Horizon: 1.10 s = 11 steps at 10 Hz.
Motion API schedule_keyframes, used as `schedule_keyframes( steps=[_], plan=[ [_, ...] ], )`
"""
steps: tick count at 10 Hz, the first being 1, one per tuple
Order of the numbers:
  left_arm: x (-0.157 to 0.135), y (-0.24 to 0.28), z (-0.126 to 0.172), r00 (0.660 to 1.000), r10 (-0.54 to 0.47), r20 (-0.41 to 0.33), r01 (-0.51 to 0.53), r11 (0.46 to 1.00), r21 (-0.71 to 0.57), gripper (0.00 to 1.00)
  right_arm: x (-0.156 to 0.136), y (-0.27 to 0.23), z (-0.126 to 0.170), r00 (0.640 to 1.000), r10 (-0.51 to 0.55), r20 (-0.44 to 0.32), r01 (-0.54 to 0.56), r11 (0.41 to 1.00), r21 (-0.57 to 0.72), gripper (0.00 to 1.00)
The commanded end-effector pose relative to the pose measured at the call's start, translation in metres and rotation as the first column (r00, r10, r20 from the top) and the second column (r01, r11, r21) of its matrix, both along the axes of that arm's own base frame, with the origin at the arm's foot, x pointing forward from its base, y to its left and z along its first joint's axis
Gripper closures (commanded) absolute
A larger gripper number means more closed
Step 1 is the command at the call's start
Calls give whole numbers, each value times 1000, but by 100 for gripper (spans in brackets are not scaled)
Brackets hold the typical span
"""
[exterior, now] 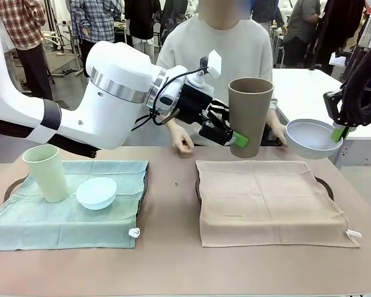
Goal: Set up a tray with a mat and arrange the tableware.
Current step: Place the Picnic Bowl and Reusable plastic cup back onto the Handle tray in front of the human's position.
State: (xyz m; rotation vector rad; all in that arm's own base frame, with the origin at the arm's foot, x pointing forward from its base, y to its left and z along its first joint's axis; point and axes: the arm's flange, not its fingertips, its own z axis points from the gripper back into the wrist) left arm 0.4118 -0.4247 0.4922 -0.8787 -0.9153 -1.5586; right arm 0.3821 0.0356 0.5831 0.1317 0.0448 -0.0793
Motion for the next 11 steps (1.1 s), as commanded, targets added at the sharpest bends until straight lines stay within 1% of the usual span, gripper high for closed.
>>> schedule_keyframes(
  steps=[1,2,3,4,5,6,7,8,9,11],
  plan=[
    [1,0,2,1000,-13,6,13,1000,-9,100,1,-2,0,1000,12,6,-12,1000,4,100],
    [1,0,2,1000,-13,6,13,1000,-9,100,1,-2,0,1000,12,6,-12,1000,4,100],
    [0,0,0,1000,0,0,0,1000,0,19,0,0,0,1000,0,0,0,1000,0,96],
    [11,4,-13,1000,11,-15,-11,1000,-5,19,12,-7,-13,1000,7,-29,-7,1000,16,96],
    [22,8,-29,1000,18,-9,-18,999,-26,19,24,-13,-28,998,25,-49,-24,1000,18,96],
    [28,11,-44,1000,14,-9,-14,999,-39,19,32,-16,-40,999,25,-46,-24,1000,13,96],
    [36,13,-61,1000,13,3,-13,999,-51,19,44,-21,-57,997,15,-72,-14,1000,17,96],
    [43,14,-79,1000,8,4,-8,998,-56,19,56,-28,-77,996,6,-88,-5,1000,18,96],
    [57,13,-100,1000,-16,-14,15,998,-53,19,76,-35,-101,994,-11,-109,13,1000,17,96],
    [61,10,-132,999,-36,-14,36,998,-53,19,90,-37,-132,994,13,-109,-14,1000,-11,96]
  ],
)
